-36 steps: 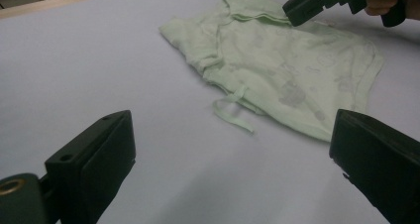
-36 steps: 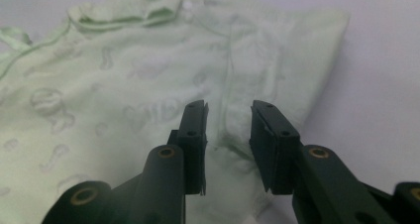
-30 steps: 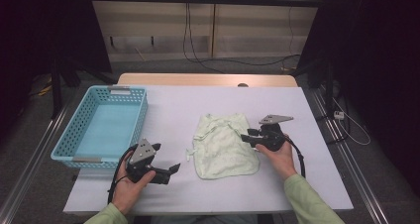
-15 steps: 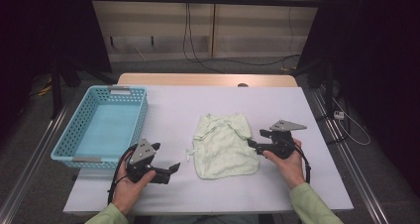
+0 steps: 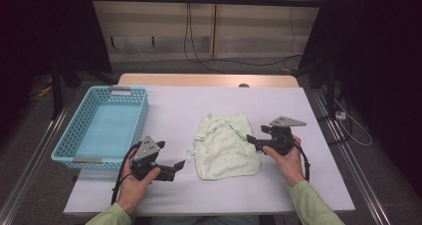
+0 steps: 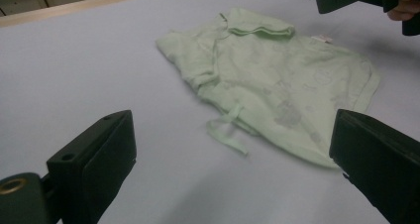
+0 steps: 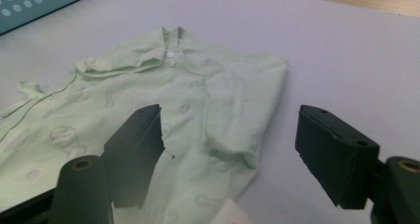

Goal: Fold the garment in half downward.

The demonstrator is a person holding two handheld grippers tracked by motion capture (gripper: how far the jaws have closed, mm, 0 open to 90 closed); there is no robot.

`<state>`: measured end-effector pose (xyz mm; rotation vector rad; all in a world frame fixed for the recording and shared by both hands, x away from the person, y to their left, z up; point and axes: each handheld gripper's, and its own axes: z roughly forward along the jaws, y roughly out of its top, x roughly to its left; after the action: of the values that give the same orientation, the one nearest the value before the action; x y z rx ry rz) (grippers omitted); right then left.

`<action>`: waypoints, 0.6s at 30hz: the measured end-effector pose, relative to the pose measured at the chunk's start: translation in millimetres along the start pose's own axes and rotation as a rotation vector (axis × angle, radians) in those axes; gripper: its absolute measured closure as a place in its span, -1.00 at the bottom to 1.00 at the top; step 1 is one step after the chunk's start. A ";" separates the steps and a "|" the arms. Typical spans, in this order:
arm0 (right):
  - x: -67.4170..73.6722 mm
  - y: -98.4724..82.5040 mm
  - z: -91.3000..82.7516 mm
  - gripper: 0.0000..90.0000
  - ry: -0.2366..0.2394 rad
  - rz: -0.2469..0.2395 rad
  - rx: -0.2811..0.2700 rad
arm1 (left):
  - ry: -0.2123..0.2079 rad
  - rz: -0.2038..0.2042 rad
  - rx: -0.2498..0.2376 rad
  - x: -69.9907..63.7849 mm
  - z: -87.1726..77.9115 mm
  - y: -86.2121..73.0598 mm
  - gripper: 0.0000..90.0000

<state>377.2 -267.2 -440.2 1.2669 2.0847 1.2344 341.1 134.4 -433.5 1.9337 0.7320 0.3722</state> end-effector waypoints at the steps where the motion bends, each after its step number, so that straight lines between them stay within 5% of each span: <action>1: 0.0 0.8 -0.1 -0.43 -0.003 0.000 0.003 | 0.001 0.010 -0.003 -1.3 2.9 2.3 -0.90; 10: -3.1 7.7 4.0 -0.47 0.023 -0.001 -0.001 | 0.002 0.049 -0.015 -11.5 27.2 27.0 -0.92; 18: -8.2 17.8 12.0 -0.44 0.038 -0.006 0.024 | 0.007 0.030 0.033 2.4 58.2 37.1 -0.92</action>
<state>398.7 -265.1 -432.3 1.2562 2.1346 1.2435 387.0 83.1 -427.4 1.9772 0.7190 0.3874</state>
